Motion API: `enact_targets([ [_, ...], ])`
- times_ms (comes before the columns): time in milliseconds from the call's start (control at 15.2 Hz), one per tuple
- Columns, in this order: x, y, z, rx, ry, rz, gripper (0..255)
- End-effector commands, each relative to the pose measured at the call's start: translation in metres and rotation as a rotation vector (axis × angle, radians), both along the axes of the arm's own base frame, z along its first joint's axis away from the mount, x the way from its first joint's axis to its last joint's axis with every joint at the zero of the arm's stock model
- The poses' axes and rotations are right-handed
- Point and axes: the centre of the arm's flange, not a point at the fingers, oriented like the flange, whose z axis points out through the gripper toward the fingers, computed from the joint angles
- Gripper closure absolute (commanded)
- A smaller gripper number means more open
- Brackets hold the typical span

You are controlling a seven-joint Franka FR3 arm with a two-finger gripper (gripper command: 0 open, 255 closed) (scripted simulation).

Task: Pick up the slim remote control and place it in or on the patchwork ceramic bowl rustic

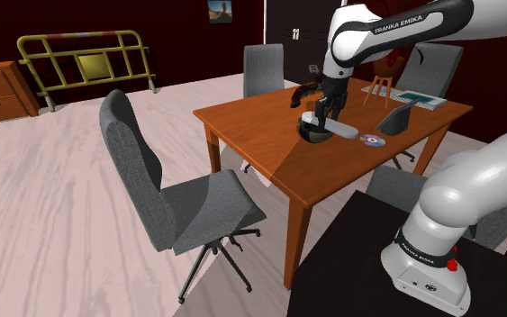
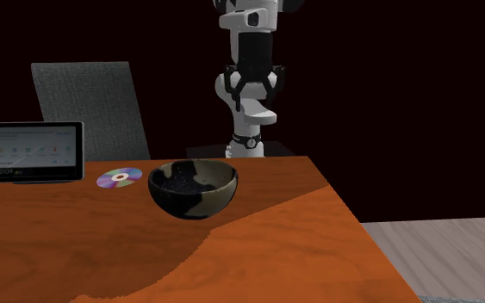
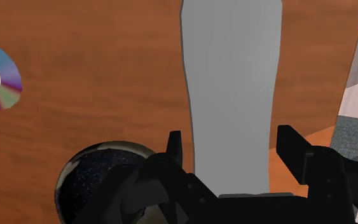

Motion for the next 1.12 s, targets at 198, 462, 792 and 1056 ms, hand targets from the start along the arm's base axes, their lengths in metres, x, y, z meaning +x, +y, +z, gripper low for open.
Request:
enact_targets([
  [198,0.036,-0.051,0.005,0.000,0.000,0.000,255],
  [462,0.066,-0.094,0.007,0.000,0.000,0.000,255],
  [792,0.104,-0.149,0.009,0.000,0.000,0.000,255],
  [1056,0.113,-0.162,-0.006,0.000,0.000,0.000,255],
])
